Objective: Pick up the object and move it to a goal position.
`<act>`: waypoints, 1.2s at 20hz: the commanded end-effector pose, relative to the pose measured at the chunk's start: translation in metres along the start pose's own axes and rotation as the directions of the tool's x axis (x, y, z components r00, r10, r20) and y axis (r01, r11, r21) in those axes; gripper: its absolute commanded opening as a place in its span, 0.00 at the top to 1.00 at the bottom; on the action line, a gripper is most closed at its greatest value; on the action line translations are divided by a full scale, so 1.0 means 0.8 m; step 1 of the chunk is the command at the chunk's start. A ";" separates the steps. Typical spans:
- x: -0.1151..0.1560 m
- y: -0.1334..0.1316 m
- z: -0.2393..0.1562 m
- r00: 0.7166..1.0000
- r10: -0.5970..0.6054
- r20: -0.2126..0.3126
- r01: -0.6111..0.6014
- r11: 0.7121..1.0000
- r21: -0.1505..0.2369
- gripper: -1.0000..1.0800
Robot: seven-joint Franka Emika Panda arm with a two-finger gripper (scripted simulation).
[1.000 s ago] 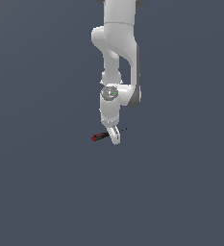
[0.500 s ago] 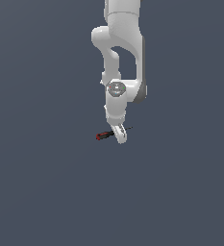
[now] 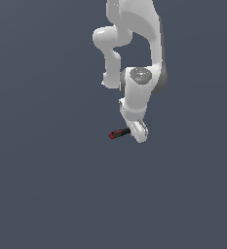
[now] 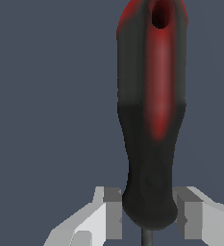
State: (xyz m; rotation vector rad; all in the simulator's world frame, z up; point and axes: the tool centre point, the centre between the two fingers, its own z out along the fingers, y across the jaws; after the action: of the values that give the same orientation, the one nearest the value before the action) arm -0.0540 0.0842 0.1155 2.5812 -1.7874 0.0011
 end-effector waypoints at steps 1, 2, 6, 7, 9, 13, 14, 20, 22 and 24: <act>-0.019 -0.018 -0.028 1.000 0.001 -0.001 -0.001 1.000 0.000 1.00; -0.027 -0.026 -0.039 1.000 0.001 -0.001 -0.001 1.000 0.000 1.00; -0.058 -0.056 -0.083 1.000 0.001 -0.002 -0.001 1.000 0.000 1.00; -0.065 -0.063 -0.094 1.000 0.001 -0.002 -0.001 1.000 0.000 1.00; -0.079 -0.078 -0.114 1.000 0.001 -0.002 -0.001 1.000 0.000 1.00; -0.103 -0.103 -0.148 1.000 0.000 -0.001 0.000 1.000 0.001 1.00; -0.109 -0.108 -0.155 1.000 0.000 0.000 0.000 1.000 0.001 1.00; -0.130 -0.132 -0.186 1.000 -0.001 0.001 0.001 1.000 0.001 1.00; -0.135 -0.137 -0.193 1.000 -0.001 0.001 0.001 1.000 0.001 1.00; -0.138 -0.141 -0.198 1.000 -0.001 0.001 0.001 1.000 0.001 1.00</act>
State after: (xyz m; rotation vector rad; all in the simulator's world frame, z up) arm 0.0109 0.2249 0.2695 2.5837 -1.7860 0.0002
